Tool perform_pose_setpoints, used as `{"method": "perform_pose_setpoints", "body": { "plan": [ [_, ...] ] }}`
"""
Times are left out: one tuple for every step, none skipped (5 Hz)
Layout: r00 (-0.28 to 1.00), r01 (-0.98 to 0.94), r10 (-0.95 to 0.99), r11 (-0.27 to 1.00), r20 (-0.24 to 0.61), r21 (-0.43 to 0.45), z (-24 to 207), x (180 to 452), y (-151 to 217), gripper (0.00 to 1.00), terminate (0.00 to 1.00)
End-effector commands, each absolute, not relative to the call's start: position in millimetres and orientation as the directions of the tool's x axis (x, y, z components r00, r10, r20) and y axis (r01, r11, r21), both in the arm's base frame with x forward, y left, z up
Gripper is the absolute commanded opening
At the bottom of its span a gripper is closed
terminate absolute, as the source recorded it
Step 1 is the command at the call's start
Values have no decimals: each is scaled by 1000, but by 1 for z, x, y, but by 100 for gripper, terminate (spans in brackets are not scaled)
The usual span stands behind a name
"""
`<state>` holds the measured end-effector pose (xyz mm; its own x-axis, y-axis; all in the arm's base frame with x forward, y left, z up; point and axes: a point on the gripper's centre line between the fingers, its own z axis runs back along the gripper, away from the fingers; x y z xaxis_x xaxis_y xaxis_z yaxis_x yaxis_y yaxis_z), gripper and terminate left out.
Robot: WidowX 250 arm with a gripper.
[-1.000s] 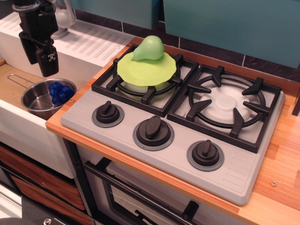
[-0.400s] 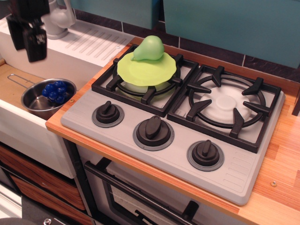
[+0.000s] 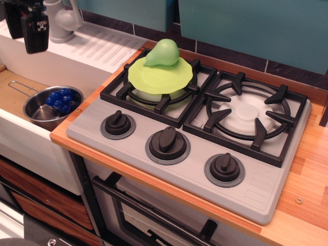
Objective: Put pear on plate and blueberry in pot or pan in sink
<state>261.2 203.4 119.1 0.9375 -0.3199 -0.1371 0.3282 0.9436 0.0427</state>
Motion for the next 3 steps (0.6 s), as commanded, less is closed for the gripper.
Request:
{"method": "perform_pose_setpoints", "body": {
  "plan": [
    [940,339,-334,935,-63,104,131,271,195,100,0],
    [940,339,-334,935,-63,104,131,271,195,100,0],
    [968,237,-229,969,-104,74,155,272,158,100,100]
  ]
}}
